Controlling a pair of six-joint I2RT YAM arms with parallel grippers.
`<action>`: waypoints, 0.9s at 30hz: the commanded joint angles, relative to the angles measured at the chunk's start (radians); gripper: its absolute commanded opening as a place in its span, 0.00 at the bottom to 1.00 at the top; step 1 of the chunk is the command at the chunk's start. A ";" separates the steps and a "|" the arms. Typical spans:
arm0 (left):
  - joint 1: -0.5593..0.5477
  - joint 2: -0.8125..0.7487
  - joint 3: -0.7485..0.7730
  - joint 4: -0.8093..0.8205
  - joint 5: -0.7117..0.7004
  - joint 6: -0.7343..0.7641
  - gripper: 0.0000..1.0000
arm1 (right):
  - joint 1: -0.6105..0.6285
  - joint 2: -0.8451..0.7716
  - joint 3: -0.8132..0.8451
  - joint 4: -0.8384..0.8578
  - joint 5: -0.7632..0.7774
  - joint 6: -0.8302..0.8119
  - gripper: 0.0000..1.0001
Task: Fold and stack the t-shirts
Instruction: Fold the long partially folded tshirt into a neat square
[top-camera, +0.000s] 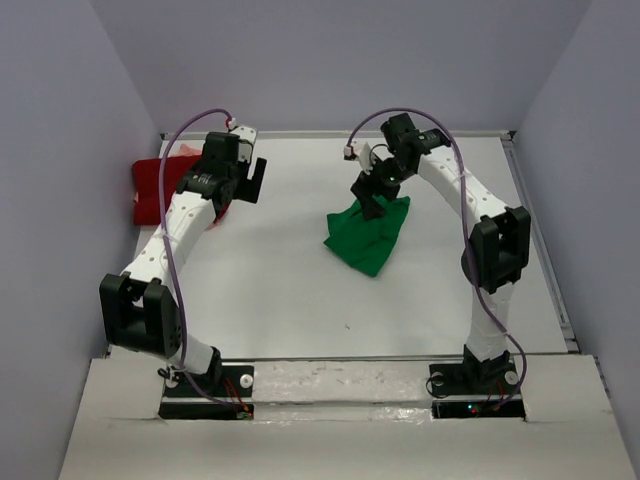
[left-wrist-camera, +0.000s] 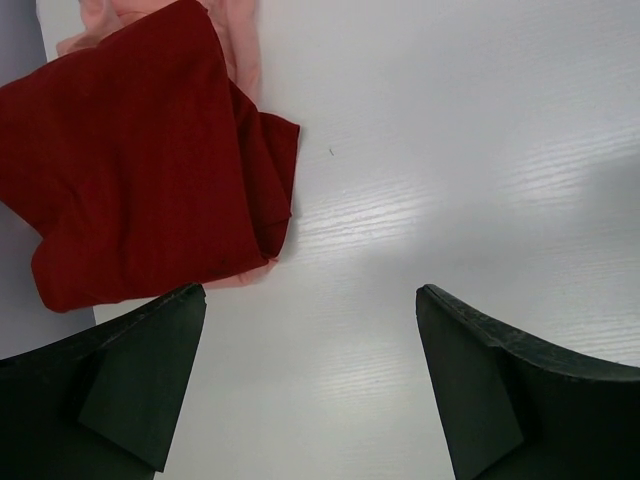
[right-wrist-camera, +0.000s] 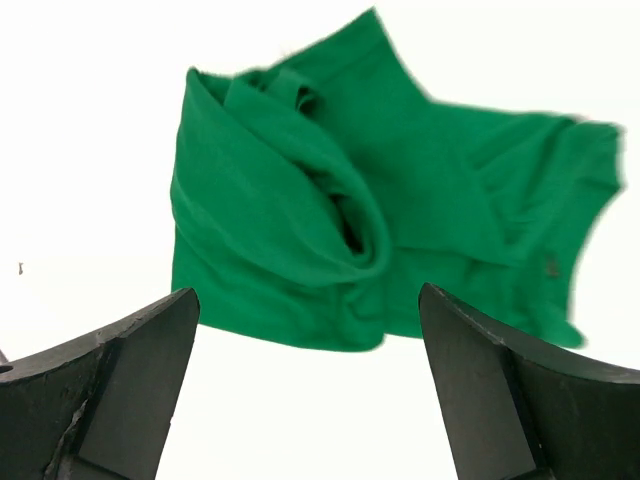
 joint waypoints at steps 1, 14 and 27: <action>0.002 0.007 0.049 -0.033 0.013 0.001 0.99 | -0.019 -0.080 0.064 -0.006 0.028 -0.003 0.96; 0.002 0.007 0.032 -0.027 0.022 0.014 0.99 | -0.052 -0.068 -0.195 0.058 -0.004 -0.041 0.95; 0.002 0.033 0.027 -0.027 0.027 0.013 0.99 | -0.053 0.109 -0.085 0.089 -0.010 -0.044 0.92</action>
